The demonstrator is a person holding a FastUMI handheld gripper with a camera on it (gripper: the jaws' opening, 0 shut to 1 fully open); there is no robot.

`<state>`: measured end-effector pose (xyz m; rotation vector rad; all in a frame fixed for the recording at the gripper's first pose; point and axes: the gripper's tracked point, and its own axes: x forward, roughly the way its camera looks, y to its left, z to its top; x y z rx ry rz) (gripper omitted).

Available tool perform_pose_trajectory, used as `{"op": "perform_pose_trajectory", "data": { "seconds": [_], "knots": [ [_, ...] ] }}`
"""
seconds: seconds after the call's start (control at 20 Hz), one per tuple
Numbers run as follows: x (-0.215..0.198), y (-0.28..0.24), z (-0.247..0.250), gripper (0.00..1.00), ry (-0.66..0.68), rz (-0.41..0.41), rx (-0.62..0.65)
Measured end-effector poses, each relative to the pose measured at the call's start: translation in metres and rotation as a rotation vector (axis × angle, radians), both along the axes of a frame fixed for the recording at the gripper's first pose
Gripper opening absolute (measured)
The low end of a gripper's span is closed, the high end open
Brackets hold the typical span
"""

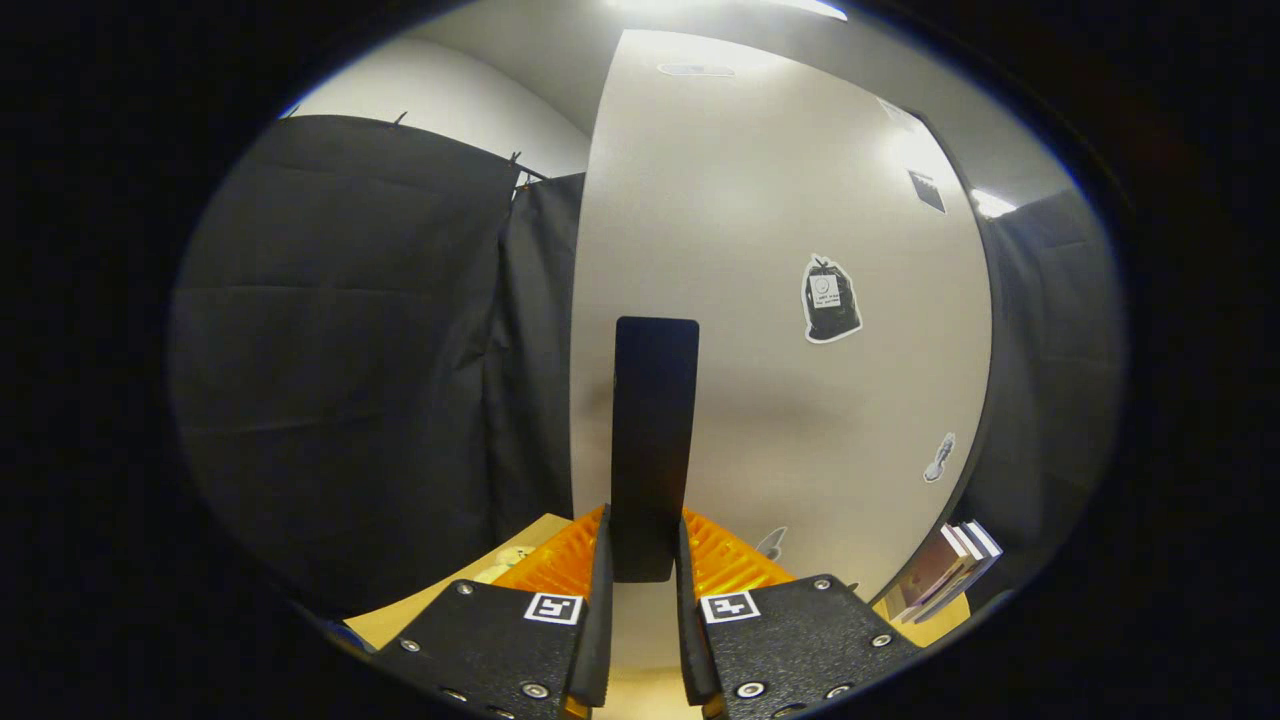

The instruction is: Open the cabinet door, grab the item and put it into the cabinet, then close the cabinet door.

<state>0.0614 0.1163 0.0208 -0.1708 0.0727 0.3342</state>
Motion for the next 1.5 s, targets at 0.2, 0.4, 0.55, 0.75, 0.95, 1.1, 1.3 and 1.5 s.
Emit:
{"op": "perform_pose_trajectory", "data": {
  "seconds": [0.2, 0.4, 0.55, 0.75, 0.95, 1.1, 1.3, 1.5],
  "knots": [
    [-0.002, -0.007, -0.002, 0.29, 0.029, 0.092, -0.005],
    [-0.005, -0.014, -0.002, 0.29, 0.058, 0.178, -0.003],
    [-0.011, -0.020, -0.002, 0.29, 0.081, 0.243, -0.001],
    [-0.017, -0.028, -0.001, 0.29, 0.100, 0.301, 0.012],
    [-0.023, -0.038, 0.000, 0.29, 0.113, 0.340, 0.026],
    [-0.028, -0.049, 0.003, 0.29, 0.119, 0.349, 0.036],
    [-0.033, -0.065, 0.006, 0.28, 0.119, 0.314, 0.036],
    [-0.036, -0.079, 0.007, 0.28, 0.111, 0.249, 0.060]
  ]
}}
